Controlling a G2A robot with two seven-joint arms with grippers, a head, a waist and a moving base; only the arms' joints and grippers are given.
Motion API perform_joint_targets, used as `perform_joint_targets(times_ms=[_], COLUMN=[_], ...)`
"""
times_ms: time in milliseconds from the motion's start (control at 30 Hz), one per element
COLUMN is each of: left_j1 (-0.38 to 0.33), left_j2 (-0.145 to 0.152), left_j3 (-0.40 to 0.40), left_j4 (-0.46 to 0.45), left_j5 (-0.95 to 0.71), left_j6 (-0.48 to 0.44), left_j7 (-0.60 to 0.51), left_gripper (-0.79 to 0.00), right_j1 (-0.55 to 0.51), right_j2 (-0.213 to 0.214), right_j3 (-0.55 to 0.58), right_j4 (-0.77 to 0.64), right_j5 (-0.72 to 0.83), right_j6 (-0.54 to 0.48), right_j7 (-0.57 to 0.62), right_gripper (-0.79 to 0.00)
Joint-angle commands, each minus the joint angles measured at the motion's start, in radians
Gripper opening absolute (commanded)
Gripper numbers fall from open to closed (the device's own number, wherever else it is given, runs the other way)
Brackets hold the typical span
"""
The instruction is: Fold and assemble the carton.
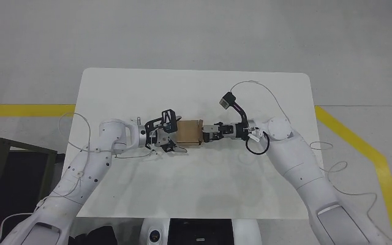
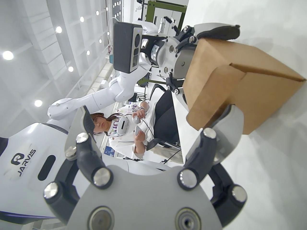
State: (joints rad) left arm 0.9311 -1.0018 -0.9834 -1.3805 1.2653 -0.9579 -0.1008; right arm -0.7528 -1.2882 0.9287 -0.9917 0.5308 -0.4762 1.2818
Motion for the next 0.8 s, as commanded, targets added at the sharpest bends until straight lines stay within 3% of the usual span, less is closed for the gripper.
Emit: perform_joint_targets(times_ms=[0,200,300,333,767], left_j1=[0.000,0.002,0.003,0.004,0.006], left_j2=[0.000,0.001,0.001,0.001,0.001], left_j3=[0.000,-0.004,-0.005,-0.005,-0.009], left_j4=[0.000,0.000,-0.001,-0.002,-0.001], left_j5=[0.001,0.002,0.005,0.005,0.005], left_j6=[-0.001,-0.008,-0.009,-0.009,-0.016], left_j7=[-0.001,-0.004,-0.006,-0.006,-0.014], left_gripper=[0.000,0.000,0.000,0.000,0.000], right_j1=[0.001,0.007,0.009,0.010,0.027], right_j2=[-0.002,-0.004,-0.006,-0.006,-0.011], right_j3=[-0.002,-0.004,-0.006,-0.008,-0.028], right_j4=[0.008,0.035,0.041,0.043,0.082], right_j5=[0.007,0.002,-0.004,-0.007,-0.076], right_j6=[0.003,0.004,0.002,0.003,0.022], right_j7=[0.000,-0.001,0.002,0.002,-0.011], right_gripper=[0.000,0.000,-0.215,-0.382,-0.413])
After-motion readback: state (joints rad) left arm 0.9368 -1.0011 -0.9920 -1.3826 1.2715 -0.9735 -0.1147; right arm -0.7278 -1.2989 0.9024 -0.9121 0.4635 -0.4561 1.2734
